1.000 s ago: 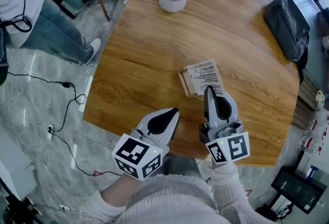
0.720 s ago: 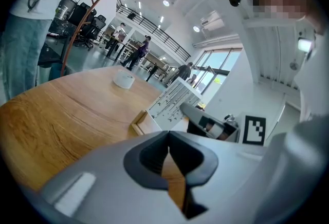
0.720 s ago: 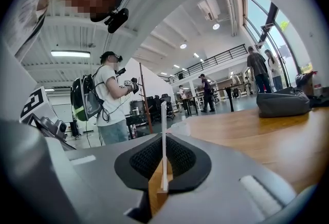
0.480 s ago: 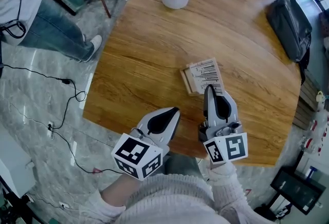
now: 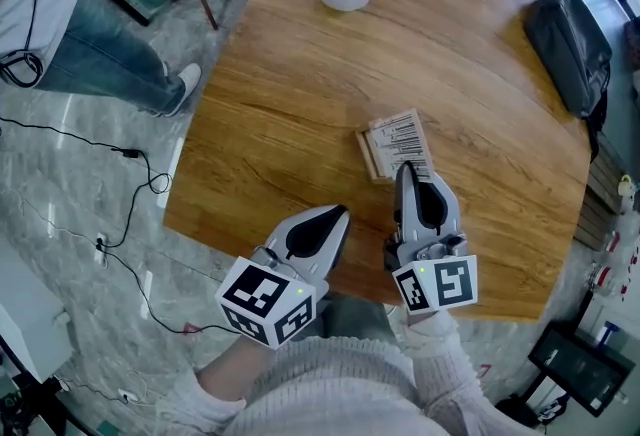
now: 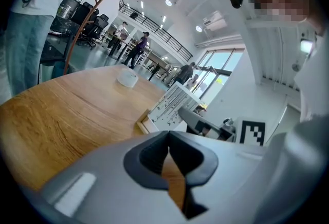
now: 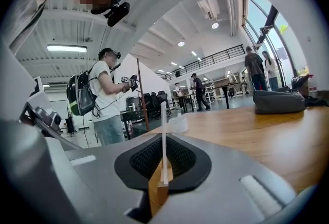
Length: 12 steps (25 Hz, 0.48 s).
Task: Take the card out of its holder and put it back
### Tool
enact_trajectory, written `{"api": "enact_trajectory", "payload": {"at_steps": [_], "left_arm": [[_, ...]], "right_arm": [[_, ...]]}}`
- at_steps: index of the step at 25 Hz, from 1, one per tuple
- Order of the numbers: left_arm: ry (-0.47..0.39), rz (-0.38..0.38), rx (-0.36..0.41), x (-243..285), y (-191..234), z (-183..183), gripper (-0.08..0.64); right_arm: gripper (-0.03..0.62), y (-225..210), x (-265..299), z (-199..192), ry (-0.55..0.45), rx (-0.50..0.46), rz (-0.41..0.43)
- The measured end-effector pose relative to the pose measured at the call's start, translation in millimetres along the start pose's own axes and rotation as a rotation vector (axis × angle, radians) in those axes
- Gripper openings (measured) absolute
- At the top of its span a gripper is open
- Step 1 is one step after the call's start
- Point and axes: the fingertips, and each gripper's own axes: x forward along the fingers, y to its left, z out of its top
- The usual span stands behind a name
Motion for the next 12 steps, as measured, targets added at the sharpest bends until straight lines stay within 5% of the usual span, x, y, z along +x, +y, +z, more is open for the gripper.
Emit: {"api": "enact_trajectory", "payload": {"at_steps": [12], "left_arm": [[0.009, 0.011, 0.0, 0, 8, -1, 0.008]], "right_arm": [[0.008, -2, 8, -23, 0.057, 0.029, -0.023]]}}
